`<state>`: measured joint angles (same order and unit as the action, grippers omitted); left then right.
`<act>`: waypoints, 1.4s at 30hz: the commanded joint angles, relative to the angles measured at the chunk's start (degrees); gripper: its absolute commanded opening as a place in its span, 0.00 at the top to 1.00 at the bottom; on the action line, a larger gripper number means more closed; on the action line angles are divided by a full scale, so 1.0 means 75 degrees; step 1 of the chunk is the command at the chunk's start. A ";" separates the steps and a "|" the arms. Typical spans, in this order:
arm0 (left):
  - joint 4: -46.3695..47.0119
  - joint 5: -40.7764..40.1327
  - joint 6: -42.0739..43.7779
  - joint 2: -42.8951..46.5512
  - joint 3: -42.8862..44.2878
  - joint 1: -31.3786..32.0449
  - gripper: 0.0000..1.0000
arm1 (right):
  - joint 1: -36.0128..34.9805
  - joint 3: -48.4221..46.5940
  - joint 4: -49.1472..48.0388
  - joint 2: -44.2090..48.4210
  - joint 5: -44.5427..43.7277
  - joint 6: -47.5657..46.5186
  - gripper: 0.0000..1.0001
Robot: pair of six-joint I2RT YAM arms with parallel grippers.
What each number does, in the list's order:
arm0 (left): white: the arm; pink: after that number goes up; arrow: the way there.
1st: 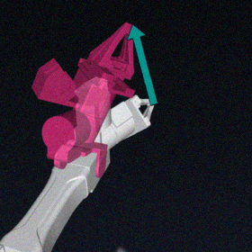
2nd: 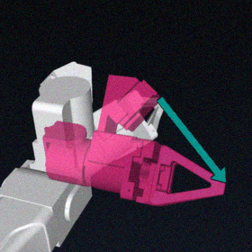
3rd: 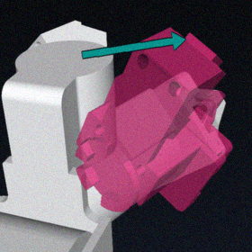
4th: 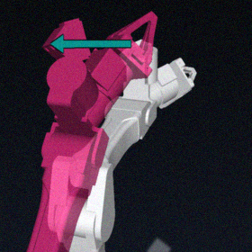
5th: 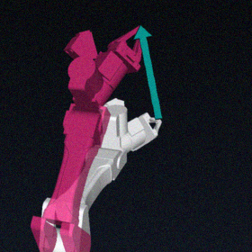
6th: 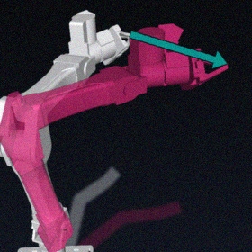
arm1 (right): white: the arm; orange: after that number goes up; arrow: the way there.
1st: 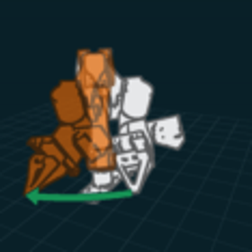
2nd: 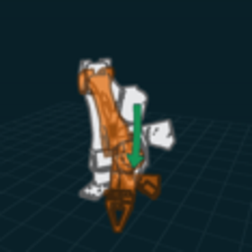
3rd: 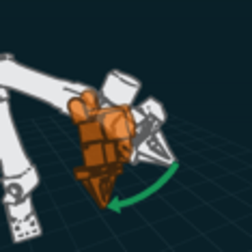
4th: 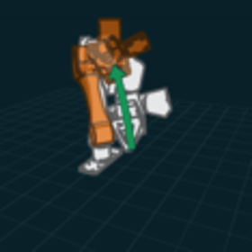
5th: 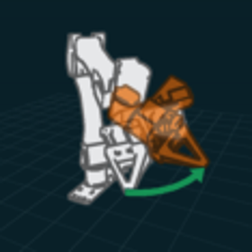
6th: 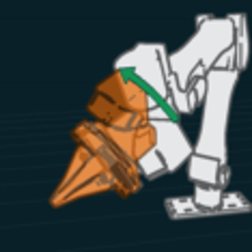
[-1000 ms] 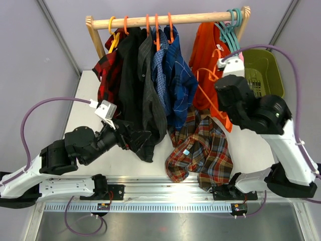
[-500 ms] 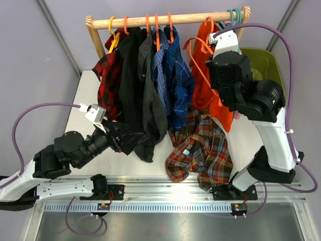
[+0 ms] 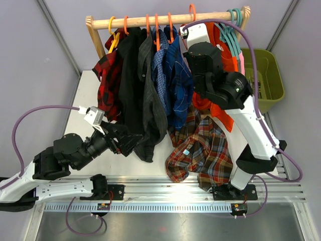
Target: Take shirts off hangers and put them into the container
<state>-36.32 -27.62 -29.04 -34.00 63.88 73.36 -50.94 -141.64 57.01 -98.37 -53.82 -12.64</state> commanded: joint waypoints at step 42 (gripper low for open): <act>0.0120 0.0143 -0.0394 -0.0143 -0.0079 0.0027 0.01 | -0.3579 0.7819 0.2406 0.3891 0.1176 0.7870 0.01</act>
<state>-36.95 -26.98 -30.98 -35.68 62.22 73.41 -77.65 -89.01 71.13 -76.34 -43.77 31.79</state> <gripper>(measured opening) 0.987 0.993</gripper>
